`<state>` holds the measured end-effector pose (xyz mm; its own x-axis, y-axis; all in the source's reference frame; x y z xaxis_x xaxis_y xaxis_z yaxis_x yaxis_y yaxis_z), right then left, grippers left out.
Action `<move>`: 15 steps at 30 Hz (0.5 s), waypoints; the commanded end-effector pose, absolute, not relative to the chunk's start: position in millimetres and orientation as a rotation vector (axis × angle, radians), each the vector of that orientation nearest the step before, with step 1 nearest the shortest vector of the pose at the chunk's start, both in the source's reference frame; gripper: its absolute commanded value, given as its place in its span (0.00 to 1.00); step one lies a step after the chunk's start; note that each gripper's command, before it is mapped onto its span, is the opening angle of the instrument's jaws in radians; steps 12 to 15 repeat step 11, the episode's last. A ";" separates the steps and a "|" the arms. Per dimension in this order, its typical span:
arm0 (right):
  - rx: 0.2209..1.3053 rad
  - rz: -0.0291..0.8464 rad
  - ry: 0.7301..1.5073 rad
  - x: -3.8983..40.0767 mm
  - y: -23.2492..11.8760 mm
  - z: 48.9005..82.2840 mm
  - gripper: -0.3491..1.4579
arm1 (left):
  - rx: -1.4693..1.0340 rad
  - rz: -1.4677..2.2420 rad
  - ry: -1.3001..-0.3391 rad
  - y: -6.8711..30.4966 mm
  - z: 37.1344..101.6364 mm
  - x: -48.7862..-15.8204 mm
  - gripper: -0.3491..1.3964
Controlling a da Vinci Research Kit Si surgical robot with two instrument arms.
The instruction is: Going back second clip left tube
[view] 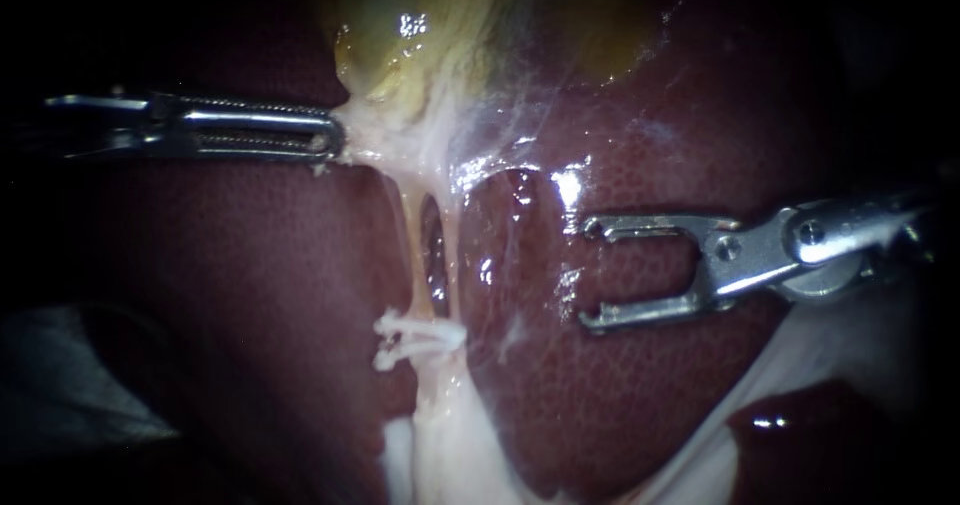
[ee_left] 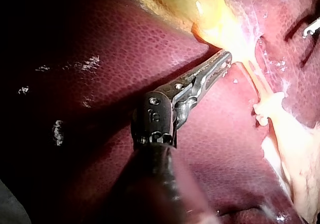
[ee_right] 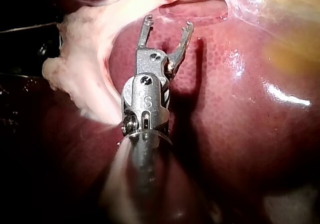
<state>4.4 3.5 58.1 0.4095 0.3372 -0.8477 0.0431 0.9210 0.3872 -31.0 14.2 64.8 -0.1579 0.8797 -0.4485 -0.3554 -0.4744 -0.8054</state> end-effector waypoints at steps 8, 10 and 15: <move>0.378 0.190 1.142 4.2 3.5 58.1 0.47 | -1.197 1.770 -0.680 14.1 64.9 -31.3 0.00; 0.384 0.195 1.145 4.2 3.5 58.1 0.47 | -1.197 1.770 -0.680 14.1 64.9 -31.2 0.00; 0.393 0.204 1.144 4.3 3.5 58.1 0.47 | -1.197 1.771 -0.681 14.1 64.8 -31.2 0.00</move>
